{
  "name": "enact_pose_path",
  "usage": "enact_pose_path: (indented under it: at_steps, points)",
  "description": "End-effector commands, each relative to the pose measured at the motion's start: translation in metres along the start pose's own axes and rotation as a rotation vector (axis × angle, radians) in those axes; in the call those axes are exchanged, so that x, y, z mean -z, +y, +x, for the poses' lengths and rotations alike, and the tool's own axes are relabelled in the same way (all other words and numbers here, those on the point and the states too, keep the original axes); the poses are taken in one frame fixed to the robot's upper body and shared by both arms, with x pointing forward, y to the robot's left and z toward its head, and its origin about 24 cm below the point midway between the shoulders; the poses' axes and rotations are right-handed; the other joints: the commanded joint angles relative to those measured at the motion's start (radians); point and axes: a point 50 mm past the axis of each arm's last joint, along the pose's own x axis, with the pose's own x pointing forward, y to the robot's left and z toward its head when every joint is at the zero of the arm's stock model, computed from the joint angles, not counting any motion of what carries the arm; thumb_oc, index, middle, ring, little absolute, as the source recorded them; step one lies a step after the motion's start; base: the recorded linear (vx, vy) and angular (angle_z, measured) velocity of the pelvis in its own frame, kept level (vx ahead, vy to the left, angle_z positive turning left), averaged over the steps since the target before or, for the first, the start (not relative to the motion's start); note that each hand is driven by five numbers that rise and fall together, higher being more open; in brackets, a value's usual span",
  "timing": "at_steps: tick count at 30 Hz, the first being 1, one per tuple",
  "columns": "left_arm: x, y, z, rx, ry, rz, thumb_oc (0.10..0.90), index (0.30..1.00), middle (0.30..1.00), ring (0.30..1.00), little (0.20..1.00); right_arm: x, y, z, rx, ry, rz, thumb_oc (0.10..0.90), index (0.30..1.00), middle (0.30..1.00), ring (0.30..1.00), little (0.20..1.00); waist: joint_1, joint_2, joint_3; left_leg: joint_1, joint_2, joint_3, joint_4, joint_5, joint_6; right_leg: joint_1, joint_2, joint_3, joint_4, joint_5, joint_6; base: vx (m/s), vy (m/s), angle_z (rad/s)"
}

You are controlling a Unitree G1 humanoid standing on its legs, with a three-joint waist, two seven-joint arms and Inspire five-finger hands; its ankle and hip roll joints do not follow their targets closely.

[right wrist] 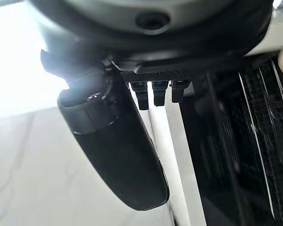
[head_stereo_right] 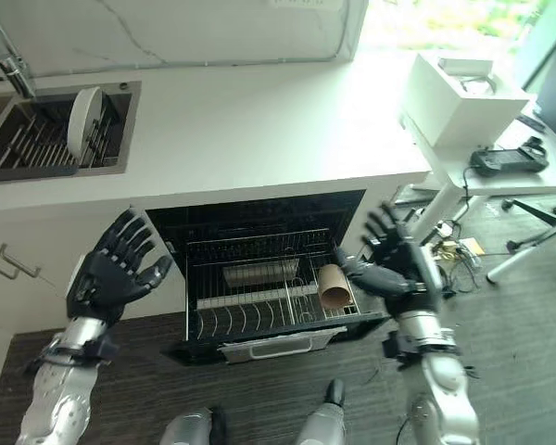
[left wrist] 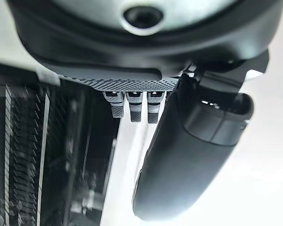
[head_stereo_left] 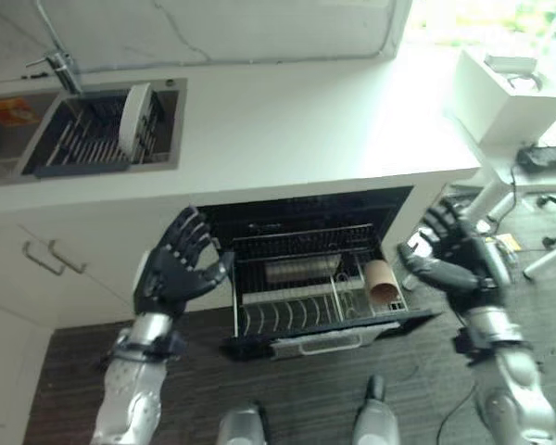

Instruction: Place the dishes in the dishwasher.

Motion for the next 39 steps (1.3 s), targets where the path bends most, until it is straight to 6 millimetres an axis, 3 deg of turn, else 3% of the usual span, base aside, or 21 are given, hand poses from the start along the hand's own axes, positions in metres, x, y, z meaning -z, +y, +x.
enact_pose_path:
  at_steps: [1,3,4,5,6,9,12,15,17,19,20,21,24,25,28,31,32,34,39]
  points:
    - [-0.073,-0.027,0.018,0.183,-0.367,0.056,0.8,0.9,0.9,0.9,0.9,-0.08,0.008,0.019,-0.01,-0.428,-0.11,0.8,0.9,0.9,0.9,0.9,-0.016,0.017,-0.071,0.106,-0.03,-0.113,-0.153,0.047,-0.062,0.103,0.153,0.125,-0.018,-0.059,0.054,0.0,0.168,0.02]
    - [-0.072,-0.031,0.021,0.184,-0.37,0.046,0.8,0.9,0.9,0.9,0.9,-0.081,0.008,0.017,-0.008,-0.428,-0.127,0.8,0.9,0.9,0.9,0.9,-0.031,0.016,-0.075,0.105,-0.05,-0.126,-0.153,0.04,-0.045,0.105,0.234,0.156,-0.018,-0.084,0.031,0.02,0.124,0.42]
    - [-0.071,-0.035,0.024,0.196,-0.369,0.04,0.8,0.9,0.9,0.9,0.9,-0.081,0.004,0.013,-0.001,-0.429,-0.133,0.8,0.9,0.9,0.9,0.9,-0.062,0.009,-0.081,0.108,-0.08,-0.154,-0.153,0.033,-0.032,0.09,0.321,0.235,-0.018,-0.092,0.011,0.03,0.037,0.49]
    - [-0.07,-0.039,0.026,0.213,-0.37,0.036,0.8,0.9,0.9,0.9,0.9,-0.082,-0.001,0.01,0.007,-0.432,-0.129,0.8,0.9,0.9,0.9,0.9,-0.081,0.003,-0.089,0.101,-0.104,-0.178,-0.153,0.037,-0.027,0.068,0.355,0.28,-0.018,-0.089,0.0,0.07,-0.042,0.75]
    - [-0.07,-0.046,0.03,0.234,-0.377,0.042,0.8,0.9,0.9,0.9,0.9,-0.081,-0.004,0.006,0.014,-0.44,-0.127,0.8,0.9,0.9,0.9,0.9,-0.096,-0.005,-0.097,0.101,-0.135,-0.192,-0.153,0.031,-0.019,0.05,0.353,0.273,-0.018,-0.094,-0.003,0.06,-0.08,1.08]
    - [-0.066,-0.05,0.03,0.25,-0.375,0.04,0.8,0.9,0.9,0.9,0.9,-0.082,-0.011,0.003,0.036,-0.44,-0.141,0.8,0.9,0.9,0.9,0.9,-0.097,0.001,-0.103,0.099,-0.139,-0.212,-0.153,0.049,-0.03,0.058,0.353,0.265,-0.018,-0.159,-0.035,0.06,-0.094,0.57]
    - [-0.064,-0.054,0.031,0.261,-0.371,0.02,0.8,0.9,0.9,0.9,0.9,-0.086,-0.012,0.011,0.041,-0.441,-0.164,0.8,0.9,0.9,0.9,0.9,-0.09,0.009,-0.109,0.103,-0.142,-0.2,-0.153,0.059,-0.04,0.065,0.34,0.252,-0.018,-0.176,-0.042,0.06,-0.08,0.03]
    - [-0.066,-0.053,0.031,0.251,-0.371,-0.008,0.8,0.9,0.9,0.9,0.9,-0.088,-0.014,0.011,0.058,-0.441,-0.174,0.8,0.9,0.9,0.9,0.9,-0.1,0.009,-0.111,0.123,-0.134,-0.137,-0.153,0.082,-0.059,0.067,0.321,0.249,-0.018,-0.187,-0.057,0.04,-0.068,0.06]
    - [-0.065,-0.054,0.031,0.255,-0.37,-0.039,0.8,0.9,0.9,0.9,0.9,-0.087,-0.016,0.01,0.072,-0.439,-0.192,0.8,0.9,0.9,0.9,0.9,-0.104,0.002,-0.106,0.138,-0.13,-0.106,-0.153,0.173,-0.093,0.068,0.302,0.251,-0.018,-0.191,-0.067,0.03,-0.049,0.26]
    - [-0.065,-0.057,0.031,0.255,-0.373,-0.057,0.8,0.9,0.9,0.9,0.9,-0.09,-0.017,0.009,0.07,-0.436,-0.211,0.8,0.9,0.9,0.9,0.9,-0.113,-0.007,-0.095,0.105,-0.079,-0.059,-0.116,0.261,-0.134,0.073,0.276,0.241,-0.018,-0.184,-0.069,0.01,0.029,0.4]
    - [-0.064,-0.059,0.033,0.253,-0.374,-0.064,0.8,0.9,0.9,0.9,0.9,-0.091,-0.016,0.013,0.058,-0.438,-0.224,0.8,0.9,0.9,0.9,0.9,-0.122,-0.012,-0.092,0.092,-0.023,-0.015,-0.137,0.279,-0.138,0.07,0.259,0.247,-0.018,-0.179,-0.064,0.01,0.103,0.23]
    - [-0.064,-0.059,0.033,0.253,-0.375,-0.063,0.8,0.9,0.9,0.9,0.9,-0.092,-0.015,0.014,0.055,-0.44,-0.228,0.8,0.9,0.9,0.9,0.9,-0.122,-0.013,-0.092,0.092,-0.018,-0.01,-0.141,0.281,-0.138,0.069,0.257,0.249,-0.018,-0.179,-0.063,0.02,0.157,0.24]
    - [-0.063,-0.057,0.031,0.228,-0.384,-0.061,0.8,0.9,0.9,0.9,0.9,-0.095,-0.013,0.017,0.026,-0.446,-0.246,0.8,0.9,0.9,0.9,0.9,-0.124,0.007,-0.096,0.055,0.056,-0.035,-0.153,0.255,-0.138,0.057,0.265,0.276,-0.018,-0.183,-0.049,0.0,0.234,0.16]
    - [-0.064,-0.052,0.027,0.202,-0.391,-0.066,0.8,0.9,0.9,0.9,0.9,-0.097,-0.016,0.015,0.005,-0.445,-0.248,0.8,0.9,0.9,0.9,0.9,-0.12,0.03,-0.105,-0.004,0.107,-0.093,-0.153,0.253,-0.157,0.051,0.284,0.303,-0.018,-0.195,-0.042,0.04,0.448,-0.11]
    - [-0.058,-0.046,0.018,0.196,-0.392,-0.075,0.8,0.9,0.9,0.9,0.9,-0.101,-0.022,0.012,-0.008,-0.437,-0.262,0.8,0.9,0.9,0.9,0.9,-0.107,0.06,-0.12,-0.101,0.184,-0.209,-0.153,0.293,-0.2,0.064,0.287,0.34,-0.018,-0.225,-0.035,0.14,0.486,-0.51]
    - [-0.059,-0.046,0.018,0.205,-0.4,-0.055,0.8,0.9,0.9,0.9,0.9,-0.103,-0.02,0.013,-0.01,-0.439,-0.269,0.8,0.9,0.9,0.9,0.9,-0.114,0.062,-0.124,-0.084,0.192,-0.162,-0.153,0.246,-0.195,0.068,0.256,0.326,-0.018,-0.224,-0.021,0.09,0.386,-0.31]
    - [-0.063,-0.048,0.023,0.221,-0.409,-0.043,0.8,0.9,0.9,0.9,0.9,-0.103,-0.021,0.011,0.007,-0.449,-0.272,0.8,0.9,0.9,0.9,0.9,-0.119,0.062,-0.134,-0.067,0.173,-0.136,-0.153,0.21,-0.193,0.067,0.209,0.306,-0.018,-0.207,0.012,0.07,0.364,-0.02]
    - [-0.066,-0.048,0.025,0.229,-0.409,-0.039,0.8,0.9,0.9,0.9,0.9,-0.103,-0.022,0.01,0.014,-0.453,-0.263,0.8,0.9,0.9,0.9,0.9,-0.121,0.061,-0.138,-0.059,0.161,-0.133,-0.153,0.199,-0.19,0.067,0.191,0.301,-0.018,-0.198,0.03,0.06,0.296,0.24]
    - [-0.083,-0.06,0.034,0.325,-0.468,0.087,0.8,0.9,0.9,0.9,0.9,-0.102,-0.022,0.006,0.054,-0.473,-0.217,0.8,0.9,0.9,0.9,0.9,-0.114,0.036,-0.138,-0.03,0.06,-0.145,-0.153,0.137,-0.141,0.074,0.099,0.286,-0.018,-0.121,0.095,0.09,0.289,0.2]
